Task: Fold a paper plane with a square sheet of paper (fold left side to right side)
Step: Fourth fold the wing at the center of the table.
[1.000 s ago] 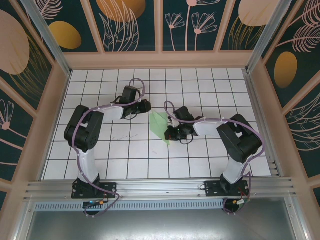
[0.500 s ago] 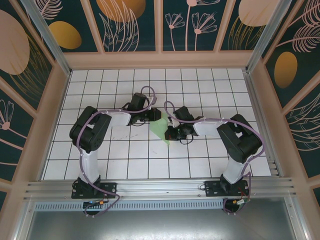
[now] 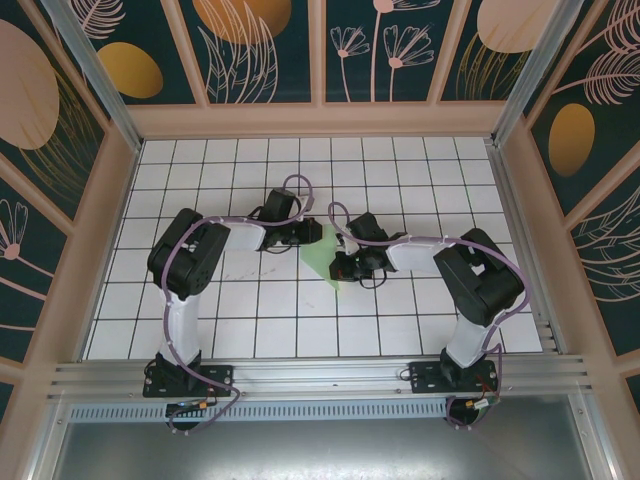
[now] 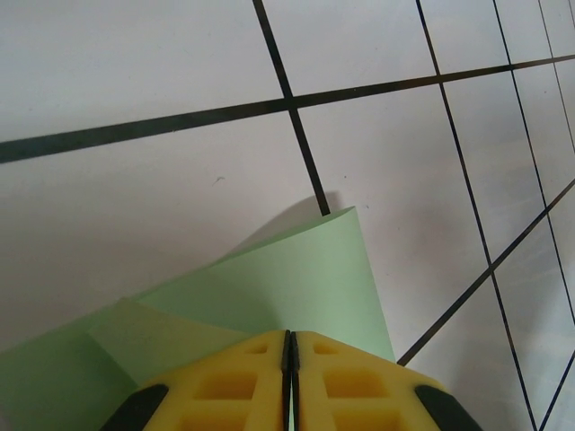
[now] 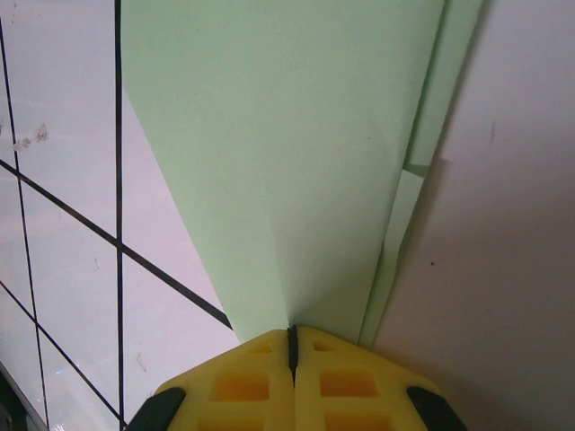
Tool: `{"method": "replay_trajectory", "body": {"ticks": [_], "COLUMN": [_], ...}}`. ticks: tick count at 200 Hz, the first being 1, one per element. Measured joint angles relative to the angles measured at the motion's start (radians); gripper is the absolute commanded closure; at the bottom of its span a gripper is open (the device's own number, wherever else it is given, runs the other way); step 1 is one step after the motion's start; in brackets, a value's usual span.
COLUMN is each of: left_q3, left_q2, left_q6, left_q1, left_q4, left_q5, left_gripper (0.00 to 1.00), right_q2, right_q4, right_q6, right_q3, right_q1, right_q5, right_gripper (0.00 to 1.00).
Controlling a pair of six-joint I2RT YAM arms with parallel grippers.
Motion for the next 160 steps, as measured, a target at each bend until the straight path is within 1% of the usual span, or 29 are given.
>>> {"method": "replay_trajectory", "body": {"ticks": [33, 71, 107, 120, 127, 136, 153, 160], "left_q3": [0.046, 0.107, 0.109, 0.085, 0.064, 0.034, -0.023, -0.047], "left_q2": [0.023, 0.054, 0.046, 0.012, -0.018, -0.07, -0.179, -0.222], "left_q6": [0.008, 0.039, 0.05, 0.052, 0.052, 0.052, 0.042, 0.036], "left_q1": [0.022, 0.089, 0.116, 0.116, 0.116, 0.116, 0.116, 0.115], "left_q4": [-0.029, -0.049, -0.054, -0.063, -0.069, -0.076, -0.07, -0.064], "left_q5": [-0.003, -0.066, -0.105, -0.113, -0.116, -0.117, -0.11, -0.103], "left_gripper": [0.86, 0.86, 0.8, 0.76, 0.73, 0.69, 0.65, 0.63], "right_q2": [0.0, 0.0, -0.002, -0.008, -0.013, -0.023, -0.049, -0.069], "right_q4": [0.0, 0.0, 0.013, 0.024, 0.027, 0.026, 0.026, 0.029], "right_q6": [0.0, 0.0, 0.002, 0.005, 0.006, 0.011, 0.017, 0.016], "right_q3": [0.0, -0.001, -0.006, -0.012, -0.016, -0.022, -0.025, -0.025], "right_q1": [0.0, 0.0, 0.0, 0.0, 0.0, 0.0, -0.002, -0.004], "right_q5": [0.0, -0.003, -0.009, -0.012, -0.013, -0.013, -0.004, 0.001], "right_gripper": [1.0, 1.0, 1.0, 0.93, 0.86, 0.82, 0.74, 0.69]}}
